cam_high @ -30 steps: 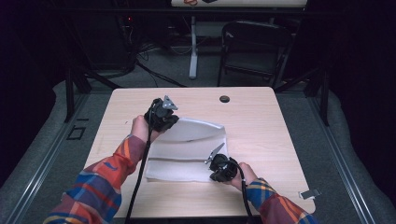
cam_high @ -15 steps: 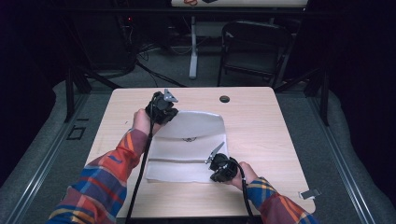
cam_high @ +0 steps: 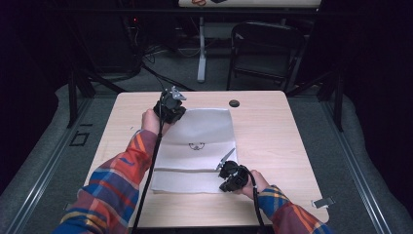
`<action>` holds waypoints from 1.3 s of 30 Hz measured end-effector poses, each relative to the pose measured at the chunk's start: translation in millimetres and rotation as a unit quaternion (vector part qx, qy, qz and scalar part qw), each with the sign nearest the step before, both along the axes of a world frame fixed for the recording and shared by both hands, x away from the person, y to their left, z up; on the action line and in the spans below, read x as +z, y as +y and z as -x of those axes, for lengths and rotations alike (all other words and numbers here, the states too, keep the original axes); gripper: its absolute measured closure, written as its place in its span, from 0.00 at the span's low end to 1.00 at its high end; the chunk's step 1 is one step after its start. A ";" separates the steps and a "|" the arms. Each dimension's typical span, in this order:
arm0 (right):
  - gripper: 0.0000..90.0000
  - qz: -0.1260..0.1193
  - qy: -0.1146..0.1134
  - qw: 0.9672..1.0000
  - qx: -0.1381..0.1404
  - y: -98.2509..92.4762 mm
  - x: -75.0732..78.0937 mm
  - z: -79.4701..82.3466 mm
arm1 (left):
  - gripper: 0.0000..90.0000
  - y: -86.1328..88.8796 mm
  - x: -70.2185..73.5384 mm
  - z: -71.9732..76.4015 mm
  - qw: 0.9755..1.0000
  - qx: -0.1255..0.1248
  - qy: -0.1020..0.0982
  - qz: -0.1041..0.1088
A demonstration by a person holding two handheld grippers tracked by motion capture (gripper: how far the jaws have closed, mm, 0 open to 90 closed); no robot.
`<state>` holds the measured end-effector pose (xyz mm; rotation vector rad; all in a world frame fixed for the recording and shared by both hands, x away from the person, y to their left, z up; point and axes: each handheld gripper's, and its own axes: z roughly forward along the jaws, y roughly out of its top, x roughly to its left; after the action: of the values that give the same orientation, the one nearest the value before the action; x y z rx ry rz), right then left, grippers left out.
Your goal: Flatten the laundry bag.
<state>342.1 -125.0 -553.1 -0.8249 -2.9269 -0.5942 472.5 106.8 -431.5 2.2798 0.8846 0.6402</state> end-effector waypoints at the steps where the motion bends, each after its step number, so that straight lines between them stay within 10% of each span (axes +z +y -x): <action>1: 1.00 0.003 -0.002 1.000 0.003 0.2 0.3 0.9 | 0.97 -0.6 -0.6 -1.7 1.000 0.001 0.001 0.002; 16: 1.00 0.007 -0.005 1.000 0.001 1.4 0.8 2.5 | 0.96 -10.8 -18.6 -27.5 0.999 0.042 -0.012 0.009; 30: 1.00 0.005 -0.003 1.000 0.002 0.8 0.7 2.0 | 0.92 -30.1 -30.8 -50.9 0.996 0.074 -0.033 -0.026; 39: 1.00 0.002 -0.002 1.000 0.005 0.0 0.7 1.6 | 0.48 -30.8 -27.5 -56.9 0.995 0.093 -0.040 -0.008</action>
<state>340.5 -125.0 -552.4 -0.8113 -2.9347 -0.5897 529.4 76.0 -459.0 2.1866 1.0633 0.8172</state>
